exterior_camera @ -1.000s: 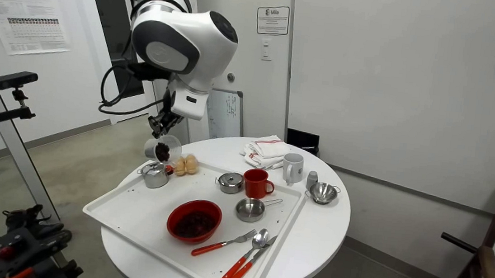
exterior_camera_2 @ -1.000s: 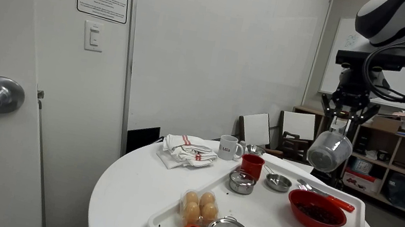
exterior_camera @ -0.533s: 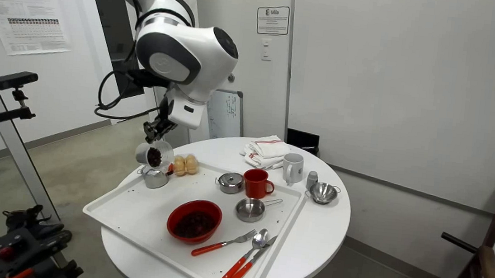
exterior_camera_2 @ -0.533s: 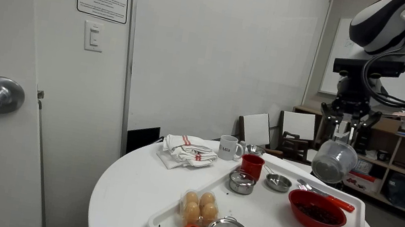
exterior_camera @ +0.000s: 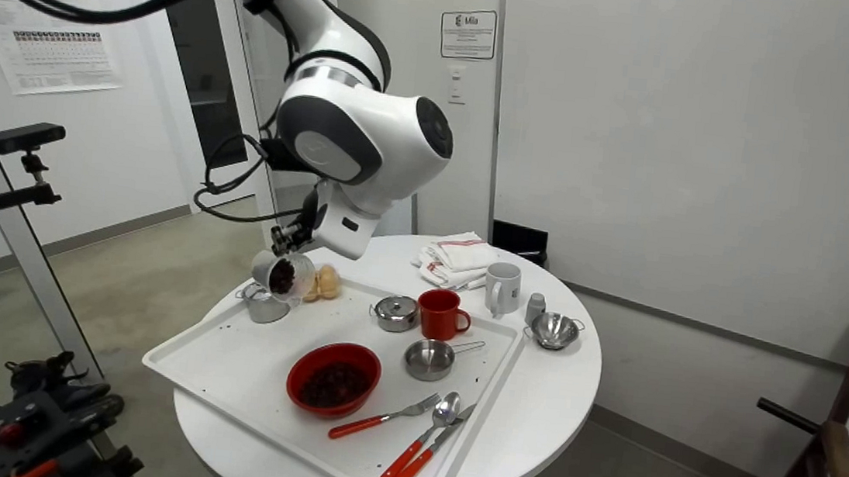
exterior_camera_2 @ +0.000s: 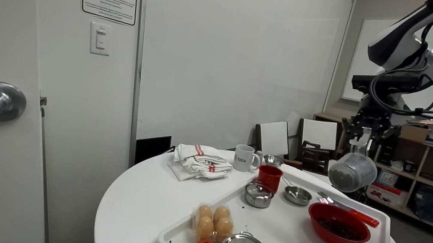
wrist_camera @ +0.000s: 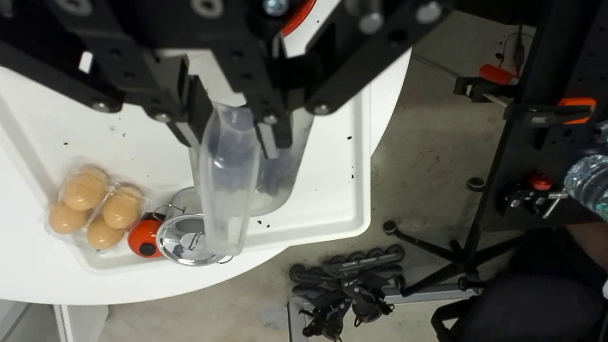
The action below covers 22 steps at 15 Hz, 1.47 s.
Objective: Pour some of the things in the jug into the red bowl
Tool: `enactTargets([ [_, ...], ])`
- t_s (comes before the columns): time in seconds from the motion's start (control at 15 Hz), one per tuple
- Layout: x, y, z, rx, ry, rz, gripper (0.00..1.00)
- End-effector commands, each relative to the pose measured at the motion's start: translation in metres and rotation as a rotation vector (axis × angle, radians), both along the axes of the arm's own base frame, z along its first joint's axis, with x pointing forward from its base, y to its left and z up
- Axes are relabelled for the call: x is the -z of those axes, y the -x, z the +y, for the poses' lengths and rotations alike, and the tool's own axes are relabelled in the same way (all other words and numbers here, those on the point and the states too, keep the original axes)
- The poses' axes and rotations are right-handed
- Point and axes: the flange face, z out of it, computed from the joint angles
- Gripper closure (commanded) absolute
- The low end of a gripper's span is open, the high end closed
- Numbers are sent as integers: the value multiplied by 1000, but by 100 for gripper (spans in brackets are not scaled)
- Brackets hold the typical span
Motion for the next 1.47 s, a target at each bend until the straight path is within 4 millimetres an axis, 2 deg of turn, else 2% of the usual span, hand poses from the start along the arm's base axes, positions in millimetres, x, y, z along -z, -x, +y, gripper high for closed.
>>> enactTargets([
  [0.0,-2,-6,-22,21,-120,-27,91],
  [0.4,-2,-9,-33,12,-239,-73,91],
  [0.93,0,-8,-51,28,-293,-107,91],
  [1.13,0,-10,-49,51,-204,-84,91],
  [1.4,4,-20,-32,53,-38,-55,91],
])
